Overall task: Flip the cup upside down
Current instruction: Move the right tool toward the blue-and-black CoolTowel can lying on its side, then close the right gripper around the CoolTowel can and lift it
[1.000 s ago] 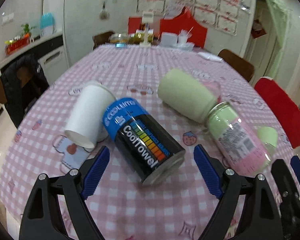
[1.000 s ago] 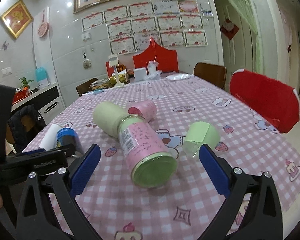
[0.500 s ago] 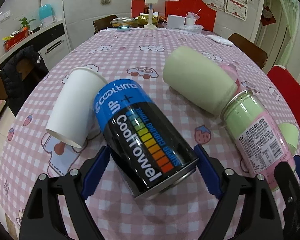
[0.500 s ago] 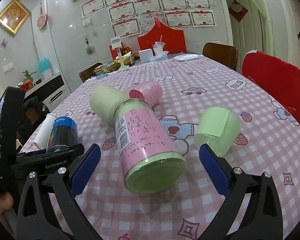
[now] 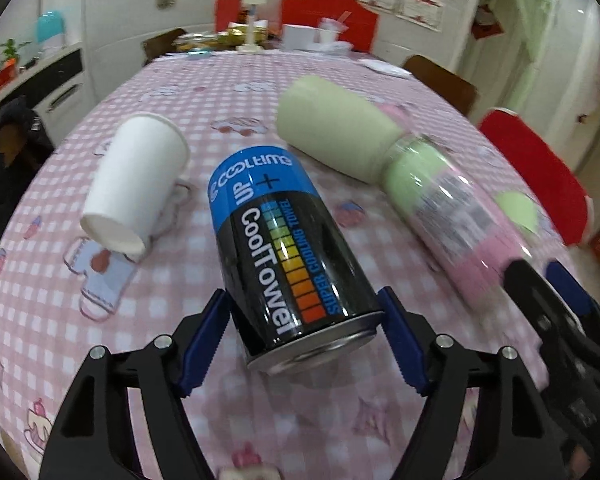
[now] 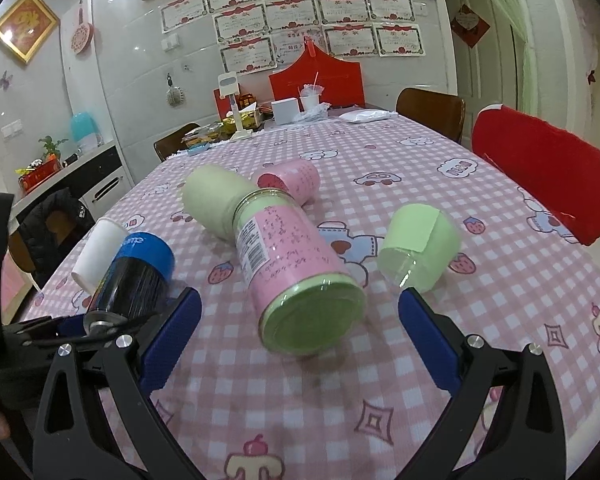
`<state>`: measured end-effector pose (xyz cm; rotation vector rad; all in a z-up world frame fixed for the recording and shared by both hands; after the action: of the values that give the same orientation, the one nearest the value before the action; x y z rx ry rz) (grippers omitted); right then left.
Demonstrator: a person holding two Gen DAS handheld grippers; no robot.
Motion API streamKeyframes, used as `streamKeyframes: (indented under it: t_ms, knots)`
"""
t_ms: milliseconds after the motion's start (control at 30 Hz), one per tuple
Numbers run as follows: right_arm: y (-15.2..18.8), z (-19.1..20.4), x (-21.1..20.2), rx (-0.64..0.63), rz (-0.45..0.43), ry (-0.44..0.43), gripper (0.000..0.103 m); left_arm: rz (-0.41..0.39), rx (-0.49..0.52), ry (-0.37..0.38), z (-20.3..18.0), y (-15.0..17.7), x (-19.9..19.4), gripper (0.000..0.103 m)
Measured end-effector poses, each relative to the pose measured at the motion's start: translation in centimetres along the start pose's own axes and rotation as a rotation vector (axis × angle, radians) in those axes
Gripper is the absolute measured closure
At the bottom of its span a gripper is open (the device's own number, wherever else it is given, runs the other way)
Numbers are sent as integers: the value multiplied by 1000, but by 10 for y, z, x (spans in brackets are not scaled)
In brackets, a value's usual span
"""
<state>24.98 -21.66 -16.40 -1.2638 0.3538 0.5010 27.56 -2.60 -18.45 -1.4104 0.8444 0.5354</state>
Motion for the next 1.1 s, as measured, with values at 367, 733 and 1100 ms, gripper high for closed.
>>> streamKeyframes:
  t_ms: [367, 733, 1100]
  knots:
    - [17, 17, -26, -38, -4, 24, 8, -4, 103, 65, -11, 41, -32, 29]
    - [20, 31, -34, -72, -5, 20, 8, -1, 90, 122, 0, 49, -37, 29]
    - [14, 52, -36, -66, 4, -50, 8, -32, 121, 134, 2, 51, -60, 29]
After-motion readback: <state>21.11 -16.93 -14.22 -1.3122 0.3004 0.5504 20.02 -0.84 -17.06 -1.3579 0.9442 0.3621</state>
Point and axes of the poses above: each gripper's, at about its wrist camera, not at the fingertips, and x roughly the way its jaws point, z to its left, y to its underside, the point moved 4 cm from there along x, roughly the way its jaws point, and after that the axes turned 8 degrees about x, right-handed, at the moved point
